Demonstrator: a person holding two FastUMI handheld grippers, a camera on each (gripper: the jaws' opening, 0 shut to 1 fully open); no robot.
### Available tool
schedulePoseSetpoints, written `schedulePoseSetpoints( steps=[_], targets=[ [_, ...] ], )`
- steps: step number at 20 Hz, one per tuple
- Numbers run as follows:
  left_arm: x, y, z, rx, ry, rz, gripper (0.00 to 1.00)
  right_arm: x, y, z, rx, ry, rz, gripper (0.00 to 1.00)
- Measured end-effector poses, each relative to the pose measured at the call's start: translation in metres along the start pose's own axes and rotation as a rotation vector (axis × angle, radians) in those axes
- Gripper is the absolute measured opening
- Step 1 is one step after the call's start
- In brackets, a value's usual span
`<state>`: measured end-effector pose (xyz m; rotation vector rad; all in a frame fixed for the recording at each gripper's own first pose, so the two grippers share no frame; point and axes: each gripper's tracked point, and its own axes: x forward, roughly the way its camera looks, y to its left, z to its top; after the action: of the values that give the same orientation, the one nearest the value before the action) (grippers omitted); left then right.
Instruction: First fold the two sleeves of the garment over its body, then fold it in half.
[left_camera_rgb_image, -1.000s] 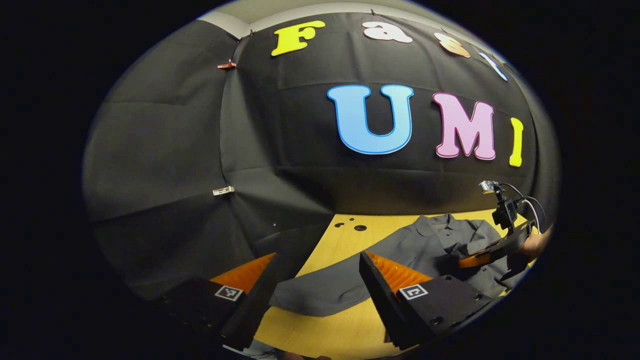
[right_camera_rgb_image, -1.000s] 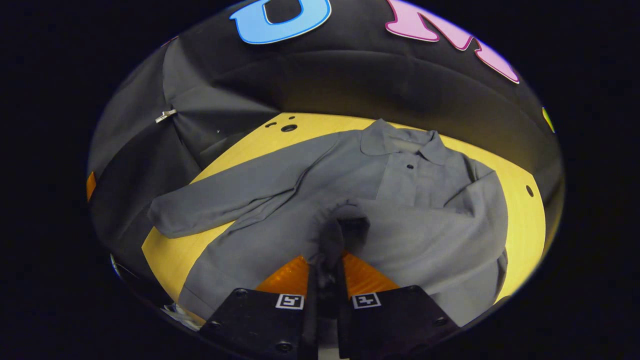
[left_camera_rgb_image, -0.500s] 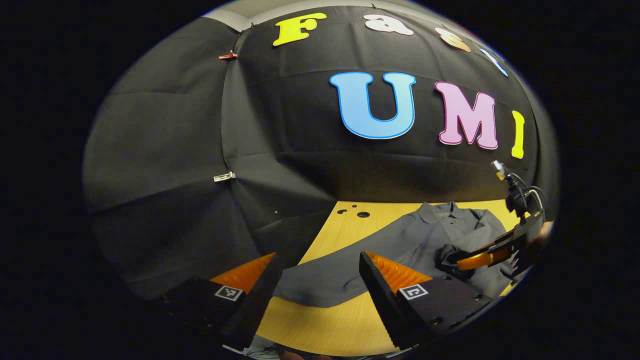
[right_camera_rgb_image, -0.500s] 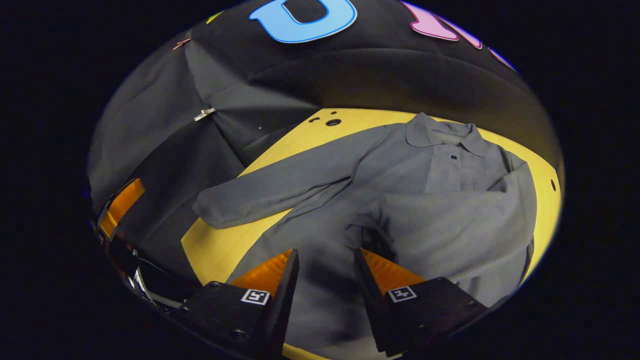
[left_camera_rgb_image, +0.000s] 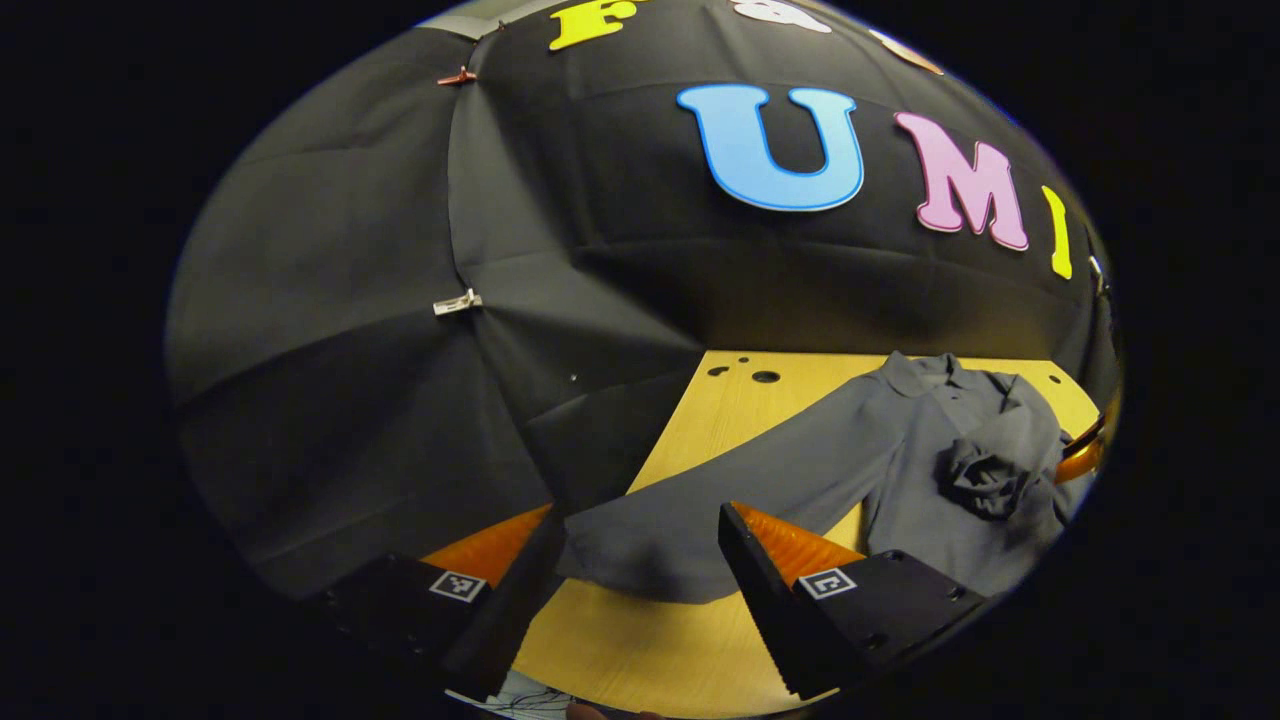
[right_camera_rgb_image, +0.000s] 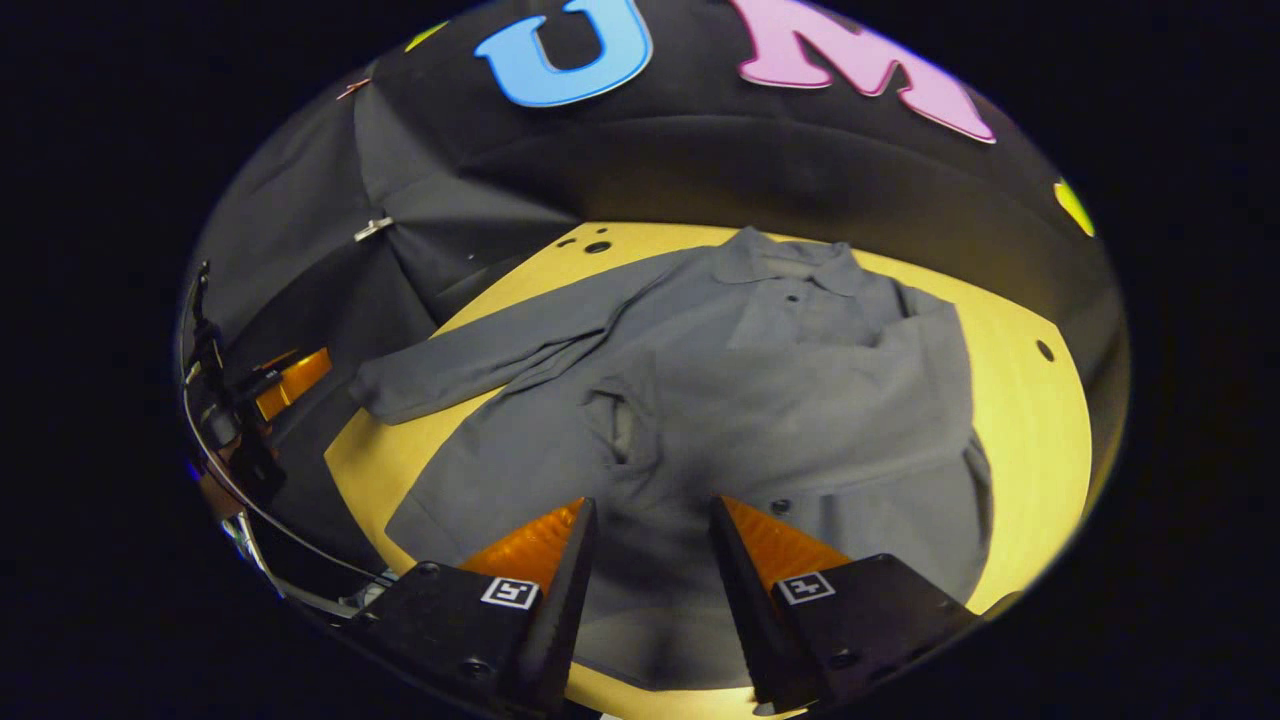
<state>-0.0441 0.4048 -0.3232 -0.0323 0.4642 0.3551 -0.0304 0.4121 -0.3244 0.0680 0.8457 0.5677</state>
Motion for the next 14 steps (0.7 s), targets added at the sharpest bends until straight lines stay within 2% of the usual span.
schedulePoseSetpoints(
  steps=[6, 10, 14],
  targets=[
    [0.042, 0.018, -0.039, -0.052, 0.13, 0.025, 0.98, -0.059, -0.079, 0.002, 0.125, -0.1, -0.16, 0.71],
    [0.059, 0.028, -0.078, -0.049, 0.237, 0.054, 0.98, -0.099, -0.121, -0.025, 0.17, -0.108, -0.254, 0.71],
    [0.066, 0.028, -0.095, -0.038, 0.29, 0.055, 0.98, -0.128, -0.149, -0.06, 0.227, -0.091, -0.322, 0.71]
  ],
)
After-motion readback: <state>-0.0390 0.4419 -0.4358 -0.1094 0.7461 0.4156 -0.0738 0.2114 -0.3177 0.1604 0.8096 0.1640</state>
